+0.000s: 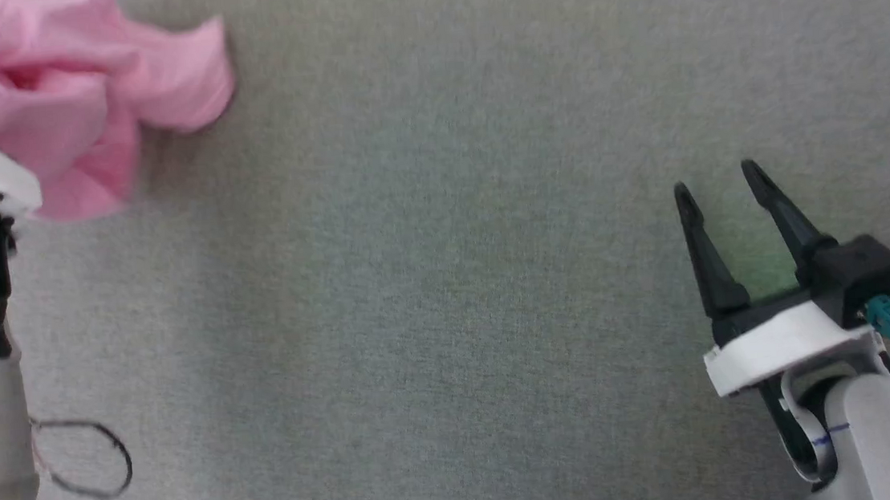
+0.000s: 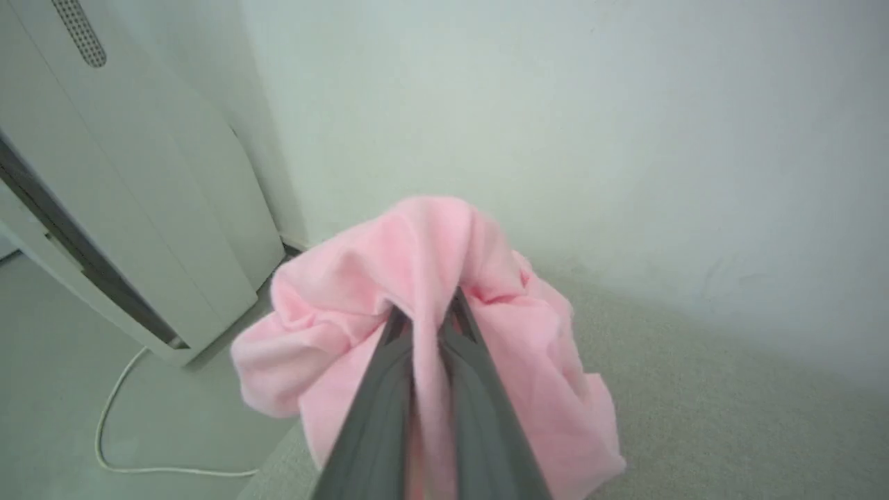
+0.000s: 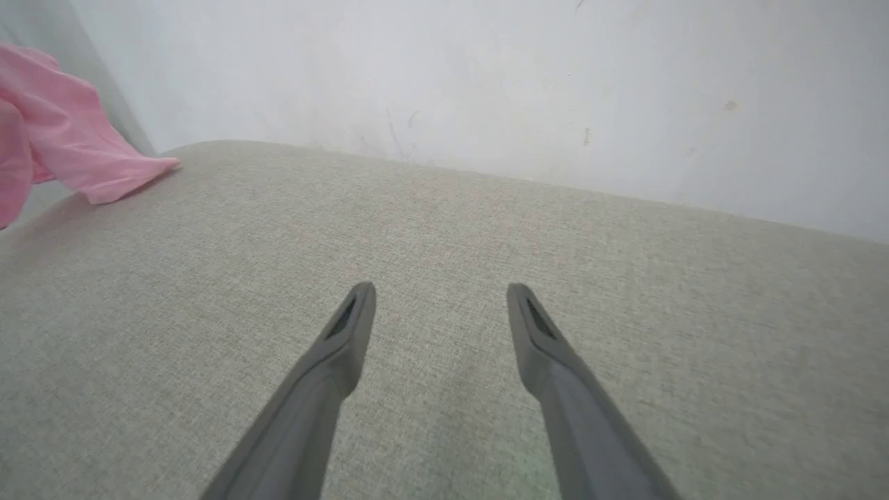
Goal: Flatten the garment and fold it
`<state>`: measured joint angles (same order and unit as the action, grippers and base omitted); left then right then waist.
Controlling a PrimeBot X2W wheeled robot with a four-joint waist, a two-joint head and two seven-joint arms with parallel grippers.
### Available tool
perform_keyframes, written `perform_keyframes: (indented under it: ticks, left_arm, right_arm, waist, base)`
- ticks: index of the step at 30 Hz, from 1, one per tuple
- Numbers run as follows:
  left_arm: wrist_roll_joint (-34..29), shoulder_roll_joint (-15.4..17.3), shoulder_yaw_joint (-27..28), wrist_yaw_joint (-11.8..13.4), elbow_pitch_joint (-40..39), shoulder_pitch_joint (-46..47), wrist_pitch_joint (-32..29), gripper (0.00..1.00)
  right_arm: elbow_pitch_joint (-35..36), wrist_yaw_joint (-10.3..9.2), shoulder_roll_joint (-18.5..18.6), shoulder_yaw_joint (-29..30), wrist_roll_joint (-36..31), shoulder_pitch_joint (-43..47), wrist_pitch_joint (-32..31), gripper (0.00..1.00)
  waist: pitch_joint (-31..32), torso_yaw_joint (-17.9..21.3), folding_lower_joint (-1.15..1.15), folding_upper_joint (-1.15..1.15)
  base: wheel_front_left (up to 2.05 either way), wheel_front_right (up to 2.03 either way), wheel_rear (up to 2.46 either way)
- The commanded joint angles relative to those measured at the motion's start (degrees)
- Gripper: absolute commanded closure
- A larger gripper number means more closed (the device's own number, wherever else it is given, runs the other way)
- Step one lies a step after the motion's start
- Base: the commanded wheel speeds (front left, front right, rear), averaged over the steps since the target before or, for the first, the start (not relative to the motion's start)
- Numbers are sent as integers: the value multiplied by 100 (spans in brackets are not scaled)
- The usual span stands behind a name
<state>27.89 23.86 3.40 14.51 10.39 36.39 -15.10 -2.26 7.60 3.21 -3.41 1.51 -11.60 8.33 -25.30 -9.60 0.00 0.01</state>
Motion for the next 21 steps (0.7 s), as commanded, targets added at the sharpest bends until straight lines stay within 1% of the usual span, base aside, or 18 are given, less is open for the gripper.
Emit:
perform_keyframes:
  ticks: [1, 5, 9, 15, 19, 21]
  left_arm:
    - [-114, 67, -88, -116, -69, 183, 186, 100]
    - [-343, 15, -455, -427, -230, 539, 699, 100]
    - [-474, -239, -904, -638, -433, 812, 933, 100]
    - [-384, -923, -1628, -901, -680, 849, 1023, 100]
    - [-236, -1416, -2137, -1029, -692, 527, 978, 100]
    - [-159, -1598, -2403, -1105, -570, 293, 881, 100]
  right_arm:
    - [-30, -11, -16, 59, 29, 103, 41, 0]
    - [-54, -11, -30, 188, 120, 350, 35, 0]
    - [-2, -11, -32, 262, 242, 531, -9, 0]
    - [132, -11, -32, 312, 286, 723, -134, 0]
    - [279, -11, -33, 369, 254, 806, -236, 0]
    - [353, -11, -33, 398, 248, 813, -276, 0]
  waist:
    - [1295, 28, 0, -1]
    - [1790, 283, 0, -1]
    - [2089, 611, 0, -1]
    - [2270, 1114, 0, -1]
    - [2235, 1433, 0, -1]
    - [2188, 1597, 0, -1]
  base:
    - [0, 0, 0]
    - [0, 0, 0]
    - [0, 0, 0]
    - [0, 0, 0]
    - [0, 0, 0]
    - [0, 0, 0]
